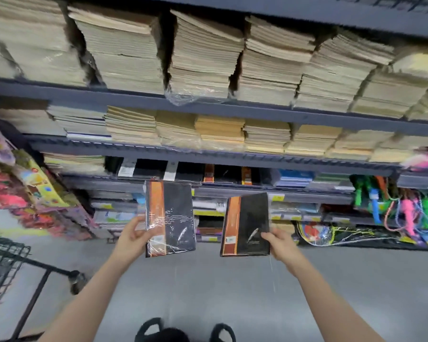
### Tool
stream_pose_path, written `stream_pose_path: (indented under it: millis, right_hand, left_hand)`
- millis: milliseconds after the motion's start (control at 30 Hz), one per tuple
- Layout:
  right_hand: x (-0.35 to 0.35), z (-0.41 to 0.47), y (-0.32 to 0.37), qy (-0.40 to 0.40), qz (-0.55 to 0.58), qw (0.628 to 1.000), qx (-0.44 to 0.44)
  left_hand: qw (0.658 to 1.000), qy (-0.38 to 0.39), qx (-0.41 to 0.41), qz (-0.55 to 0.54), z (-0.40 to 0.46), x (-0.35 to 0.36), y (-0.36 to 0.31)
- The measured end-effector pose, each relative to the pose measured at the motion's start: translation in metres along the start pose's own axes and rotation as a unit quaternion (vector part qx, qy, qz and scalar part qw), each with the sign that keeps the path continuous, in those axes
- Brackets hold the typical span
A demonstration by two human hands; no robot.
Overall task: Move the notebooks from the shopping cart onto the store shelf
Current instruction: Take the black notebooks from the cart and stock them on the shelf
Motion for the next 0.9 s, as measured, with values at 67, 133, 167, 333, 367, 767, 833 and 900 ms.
stream_pose_path:
  millis: [67, 133, 167, 333, 367, 767, 833, 900]
  right_hand:
    - [-0.004, 0.008, 0.012, 0.005, -0.001, 1.0, -0.01]
    - [-0.004, 0.019, 0.019, 0.006, 0.015, 1.0, -0.015]
    - [-0.003, 0.027, 0.02, 0.005, 0.017, 1.0, -0.019]
    - [0.011, 0.081, 0.016, -0.009, 0.036, 0.999, -0.009]
    - [0.014, 0.095, 0.015, -0.018, 0.044, 0.999, -0.017]
    - [0.071, 0.254, 0.045, 0.0, 0.092, 0.979, -0.181]
    - [0.073, 0.28, 0.048, -0.01, 0.066, 0.975, -0.21]
    - [0.073, 0.299, 0.051, -0.029, -0.007, 0.962, -0.272]
  left_hand:
    - [1.0, -0.011, -0.002, -0.007, -0.004, 0.003, -0.001]
    - [1.0, -0.016, -0.013, -0.019, -0.002, 0.002, 0.0]
    - [0.999, -0.024, -0.022, -0.031, 0.002, 0.0, 0.002]
    - [0.997, -0.036, -0.03, -0.057, 0.046, -0.002, 0.011]
    - [0.997, -0.042, -0.023, -0.06, 0.057, 0.0, 0.011]
    - [0.979, -0.077, 0.125, -0.143, 0.186, 0.044, 0.024]
    - [0.969, -0.099, 0.164, -0.154, 0.205, 0.047, 0.02]
    - [0.958, -0.11, 0.199, -0.175, 0.222, 0.052, 0.019]
Point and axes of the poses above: each hand's wrist, its own z-axis towards the middle knuckle, its own x-axis out of the palm, y = z × x, the point moved 6 cm from there along z, towards the middle knuckle, and after that the axes turned 13 degrees about z, right-handed, at the moved point
